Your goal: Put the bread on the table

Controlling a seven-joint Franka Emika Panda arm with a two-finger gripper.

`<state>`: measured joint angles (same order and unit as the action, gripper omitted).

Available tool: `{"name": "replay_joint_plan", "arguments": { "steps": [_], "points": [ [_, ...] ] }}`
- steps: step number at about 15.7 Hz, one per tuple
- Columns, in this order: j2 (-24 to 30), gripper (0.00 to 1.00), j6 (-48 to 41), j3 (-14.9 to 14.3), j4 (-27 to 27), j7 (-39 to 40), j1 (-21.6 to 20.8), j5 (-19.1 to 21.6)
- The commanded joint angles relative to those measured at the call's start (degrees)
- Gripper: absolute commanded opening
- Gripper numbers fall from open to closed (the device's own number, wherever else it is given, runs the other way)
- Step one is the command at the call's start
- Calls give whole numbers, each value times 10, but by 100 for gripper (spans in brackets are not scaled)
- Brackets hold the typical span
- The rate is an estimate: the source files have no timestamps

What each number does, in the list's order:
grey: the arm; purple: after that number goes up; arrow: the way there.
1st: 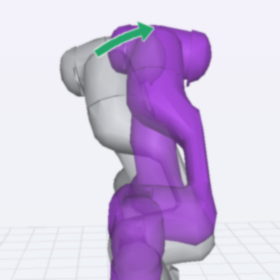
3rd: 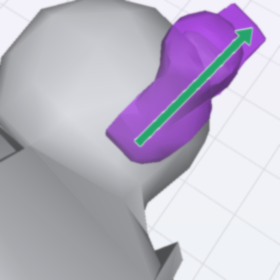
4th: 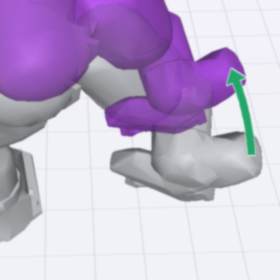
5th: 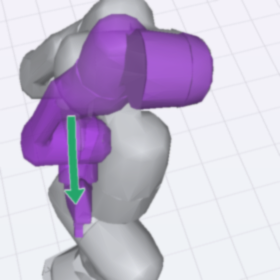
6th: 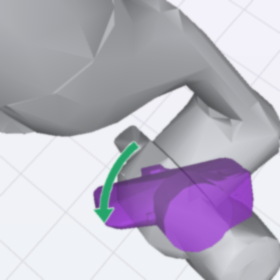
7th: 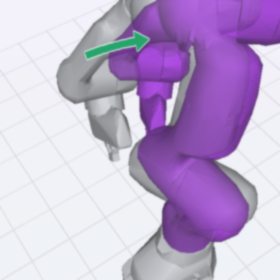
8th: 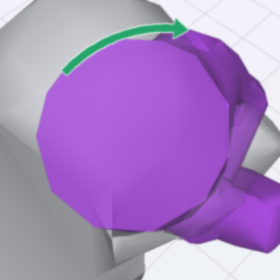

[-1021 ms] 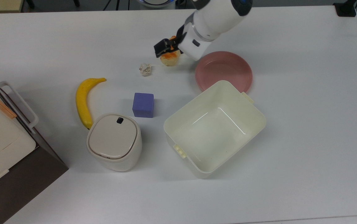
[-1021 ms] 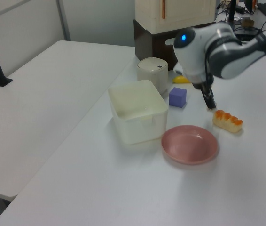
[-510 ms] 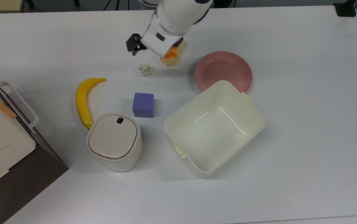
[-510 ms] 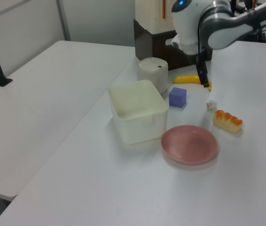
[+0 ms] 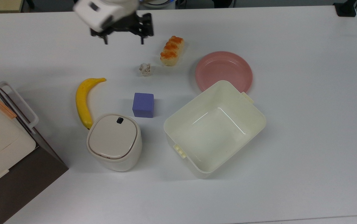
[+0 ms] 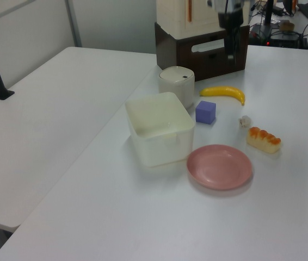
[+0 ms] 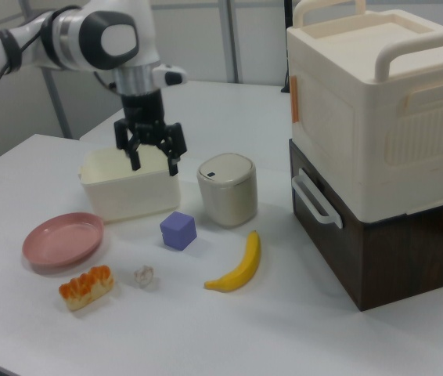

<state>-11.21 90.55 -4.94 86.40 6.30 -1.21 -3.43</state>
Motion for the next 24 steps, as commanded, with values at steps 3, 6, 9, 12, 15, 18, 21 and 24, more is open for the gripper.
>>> {"name": "replay_joint_plan", "arguments": {
  "steps": [3,6,9,12,15,18,21,24],
  "points": [
    [1,100,-13,-6,-56,-48,26,34],
    [2,100,-12,-13,-69,-66,27,34],
    [8,100,-8,-11,-69,-67,33,35],
    [34,100,44,-11,-44,-94,33,46],
    [44,100,73,-9,-33,-168,33,47],
    [90,100,61,-5,27,-168,30,44],
    [109,100,51,-4,49,-168,27,44],
    [119,100,52,-3,69,-167,26,44]
  ]
}}
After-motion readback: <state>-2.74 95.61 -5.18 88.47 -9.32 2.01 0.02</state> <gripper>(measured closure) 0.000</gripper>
